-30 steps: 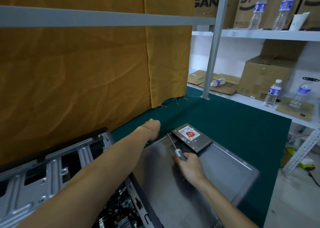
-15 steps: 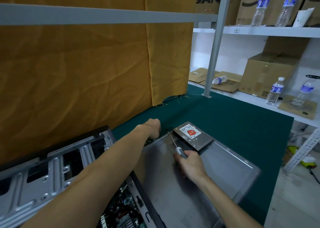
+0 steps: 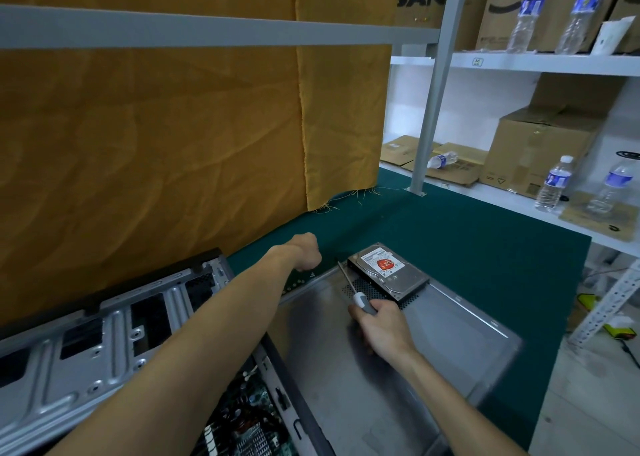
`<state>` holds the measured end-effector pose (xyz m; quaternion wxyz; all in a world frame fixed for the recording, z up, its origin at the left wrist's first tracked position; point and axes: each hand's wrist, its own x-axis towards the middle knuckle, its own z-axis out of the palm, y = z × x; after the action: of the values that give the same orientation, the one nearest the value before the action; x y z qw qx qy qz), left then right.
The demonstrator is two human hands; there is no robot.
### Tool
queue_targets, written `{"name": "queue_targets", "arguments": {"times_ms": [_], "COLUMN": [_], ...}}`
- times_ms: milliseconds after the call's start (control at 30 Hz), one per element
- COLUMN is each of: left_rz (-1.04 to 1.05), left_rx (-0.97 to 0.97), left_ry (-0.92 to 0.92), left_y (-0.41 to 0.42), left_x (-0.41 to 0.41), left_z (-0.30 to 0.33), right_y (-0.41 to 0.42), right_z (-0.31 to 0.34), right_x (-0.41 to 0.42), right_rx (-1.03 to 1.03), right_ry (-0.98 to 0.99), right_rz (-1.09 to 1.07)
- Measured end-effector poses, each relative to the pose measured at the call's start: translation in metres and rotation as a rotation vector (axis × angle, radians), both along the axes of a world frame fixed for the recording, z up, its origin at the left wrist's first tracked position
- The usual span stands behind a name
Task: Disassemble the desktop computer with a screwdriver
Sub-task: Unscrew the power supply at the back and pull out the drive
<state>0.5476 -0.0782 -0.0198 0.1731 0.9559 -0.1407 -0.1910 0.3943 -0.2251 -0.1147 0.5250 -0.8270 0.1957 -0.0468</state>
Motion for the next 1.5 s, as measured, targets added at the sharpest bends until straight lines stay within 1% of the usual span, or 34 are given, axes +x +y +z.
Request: {"name": "queue_targets", "arguments": {"times_ms": [67,167,233,300,367,467,500,567,633,733,867,1000,1033,1100,1167,1200,1233,1267,1300,1333,1367,1400,1433,1500], "left_rz": [-0.047,-0.128,-0.160,-0.194,-0.197,-0.150,-0.135,-0.126,-0.161,-0.187,-0.110,-0.083,-0.082,-0.063,-0.033,-0.020,-0.010,-0.002,0.000,-0.012,-0.037,-0.068,-0.096,-0.119], "left_rx": [0.009,-0.113,-0.183,-0.228,-0.258,-0.272,-0.270,-0.251,-0.182,-0.047,0.000,0.073,0.075,0.051,0.034,0.033,0.027,0.009,-0.012,-0.024,-0.020,-0.011,-0.018,-0.064], "left_ry": [-0.082,-0.206,-0.313,-0.392,-0.429,-0.501,-0.520,-0.488,-0.433,-0.458,-0.466,-0.534,-0.535,-0.507,-0.475,-0.474,-0.482,-0.496,-0.519,-0.568,-0.638,-0.706,-0.764,-0.839], "left_y": [0.002,0.011,0.032,0.064,0.098,0.142,0.153,0.171,0.184,0.196,0.216,0.229,0.230,0.232,0.237,0.240,0.244,0.248,0.251,0.253,0.255,0.255,0.255,0.254], "left_x": [-0.013,-0.050,-0.084,-0.116,-0.145,-0.180,-0.189,-0.207,-0.222,-0.236,-0.248,-0.261,-0.262,-0.264,-0.267,-0.269,-0.272,-0.277,-0.282,-0.288,-0.293,-0.298,-0.302,-0.307], "left_z": [0.011,0.035,0.049,0.057,0.058,0.053,0.049,0.043,0.037,0.035,0.034,0.031,0.031,0.034,0.039,0.041,0.043,0.045,0.045,0.044,0.042,0.039,0.038,0.038], "right_y": [0.000,0.001,0.003,0.006,0.011,0.021,0.024,0.030,0.034,0.035,0.037,0.041,0.044,0.058,0.081,0.094,0.107,0.119,0.132,0.143,0.152,0.161,0.170,0.180], "right_z": [0.002,0.007,0.012,0.017,0.021,0.027,0.029,0.033,0.036,0.039,0.040,0.050,0.056,0.077,0.103,0.116,0.127,0.136,0.143,0.145,0.145,0.142,0.139,0.136], "right_x": [-0.001,-0.003,-0.009,-0.017,-0.031,-0.053,-0.058,-0.063,-0.066,-0.069,-0.074,-0.079,-0.080,-0.083,-0.089,-0.093,-0.098,-0.105,-0.113,-0.120,-0.128,-0.136,-0.144,-0.150], "right_rx": [0.024,0.051,0.056,0.019,-0.126,-0.498,-0.579,-0.684,-0.727,-0.705,-0.711,-0.708,-0.690,-0.566,-0.424,-0.381,-0.364,-0.391,-0.466,-0.623,-0.849,-1.052,-1.195,-1.318], "right_ry": [0.010,0.033,0.040,0.019,-0.008,0.030,0.037,0.082,0.132,0.140,0.137,0.141,0.100,-0.058,-0.199,-0.228,-0.223,-0.179,-0.112,-0.064,-0.074,-0.148,-0.241,-0.379], "right_rz": [-0.004,0.017,0.048,0.081,0.091,0.046,0.047,0.097,0.145,0.149,0.156,0.140,0.123,0.122,0.222,0.304,0.393,0.477,0.538,0.567,0.557,0.531,0.523,0.591]}}
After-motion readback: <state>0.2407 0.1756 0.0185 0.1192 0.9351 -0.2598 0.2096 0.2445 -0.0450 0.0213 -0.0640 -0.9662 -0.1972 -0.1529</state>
